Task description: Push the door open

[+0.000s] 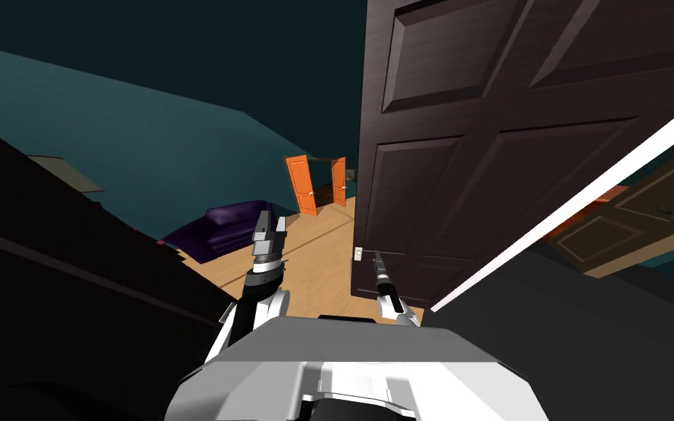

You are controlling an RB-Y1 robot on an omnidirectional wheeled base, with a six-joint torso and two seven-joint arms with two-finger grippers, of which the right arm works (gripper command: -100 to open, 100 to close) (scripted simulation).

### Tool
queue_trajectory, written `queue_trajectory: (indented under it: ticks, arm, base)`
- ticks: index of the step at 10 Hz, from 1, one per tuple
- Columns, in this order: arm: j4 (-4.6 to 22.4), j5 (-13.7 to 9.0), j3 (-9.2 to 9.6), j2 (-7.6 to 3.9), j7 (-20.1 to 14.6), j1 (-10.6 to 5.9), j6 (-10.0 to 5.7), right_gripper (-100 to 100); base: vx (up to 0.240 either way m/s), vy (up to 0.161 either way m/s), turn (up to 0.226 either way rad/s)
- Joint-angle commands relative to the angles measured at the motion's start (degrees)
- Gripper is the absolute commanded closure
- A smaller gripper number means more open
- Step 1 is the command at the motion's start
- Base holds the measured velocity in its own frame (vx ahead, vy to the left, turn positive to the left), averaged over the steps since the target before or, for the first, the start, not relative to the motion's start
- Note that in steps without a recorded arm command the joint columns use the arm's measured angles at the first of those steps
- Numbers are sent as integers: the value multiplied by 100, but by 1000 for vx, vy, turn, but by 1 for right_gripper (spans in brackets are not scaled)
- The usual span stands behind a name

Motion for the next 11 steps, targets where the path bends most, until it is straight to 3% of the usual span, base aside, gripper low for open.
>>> queue_trajectory:
  ticks: [1, 5, 8, 11]
  arm:
    - [128, -175, 175, -81, 72, -64, -79, -100]
    - [295, -560, 577, -51, 225, -160, -167, -100]
    - [402, -806, 834, 118, 323, -222, -222, -100]
    - [443, -902, 933, 227, 361, -246, -244, -100]
  base:
    - [1, -135, -119]
    - [-54, -23, -121]
    - [-110, 85, -86]
    - [-99, 149, -33]
